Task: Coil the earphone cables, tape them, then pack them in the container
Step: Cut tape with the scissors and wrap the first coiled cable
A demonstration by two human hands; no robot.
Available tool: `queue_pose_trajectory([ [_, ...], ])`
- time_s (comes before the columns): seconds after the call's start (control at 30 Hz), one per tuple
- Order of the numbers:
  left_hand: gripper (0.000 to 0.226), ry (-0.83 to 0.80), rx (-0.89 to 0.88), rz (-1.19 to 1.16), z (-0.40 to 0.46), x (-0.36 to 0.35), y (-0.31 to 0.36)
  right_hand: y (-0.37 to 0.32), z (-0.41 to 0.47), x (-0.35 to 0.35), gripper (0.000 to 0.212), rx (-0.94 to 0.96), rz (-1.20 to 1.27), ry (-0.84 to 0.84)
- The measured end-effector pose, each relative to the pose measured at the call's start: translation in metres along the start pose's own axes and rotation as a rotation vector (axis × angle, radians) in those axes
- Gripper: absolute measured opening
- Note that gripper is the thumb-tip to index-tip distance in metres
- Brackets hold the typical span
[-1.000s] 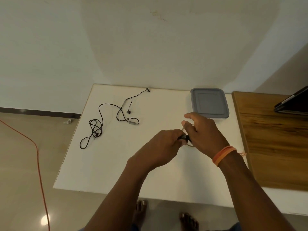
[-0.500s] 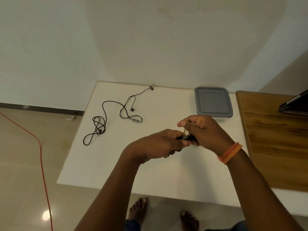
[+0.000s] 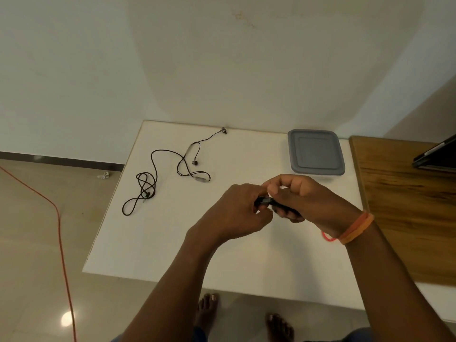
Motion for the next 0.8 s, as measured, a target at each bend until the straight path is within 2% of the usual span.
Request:
queue_pose_trajectory([
  [0.07, 0.010, -0.017, 0.011, -0.003, 0.000, 0.001, 0.000, 0.002, -0.003, 0.004, 0.049, 0.011, -0.027, -0.038],
  [0.17, 0.024, -0.064, 0.086, -0.083, -0.001, 0.001, -0.002, 0.005, -0.006, 0.012, 0.050, 0.040, -0.062, -0.035],
  [0.4, 0.016, -0.165, 0.383, -0.640, 0.004, 0.001, 0.000, -0.007, -0.008, 0.015, 0.027, 0.222, 0.018, 0.078],
  [0.47, 0.023, -0.164, 0.363, -0.758, 0.003, 0.003, 0.001, -0.009, -0.007, 0.015, 0.029, 0.279, -0.042, 0.117],
  [0.6, 0.024, -0.167, 0.298, -0.816, -0.001, 0.003, 0.001, -0.015, -0.005, 0.013, 0.034, 0.411, -0.216, 0.204],
  [0.8, 0.022, -0.204, 0.306, -0.842, -0.001, 0.005, 0.000, -0.014, -0.004, 0.014, 0.027, 0.466, -0.195, 0.183],
])
Point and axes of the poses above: each hand's wrist, its own z-axis towards the middle knuckle, its own x-axis out of the back of the hand, y = z × x, the point moved 4 cm from there along z, towards the middle knuckle
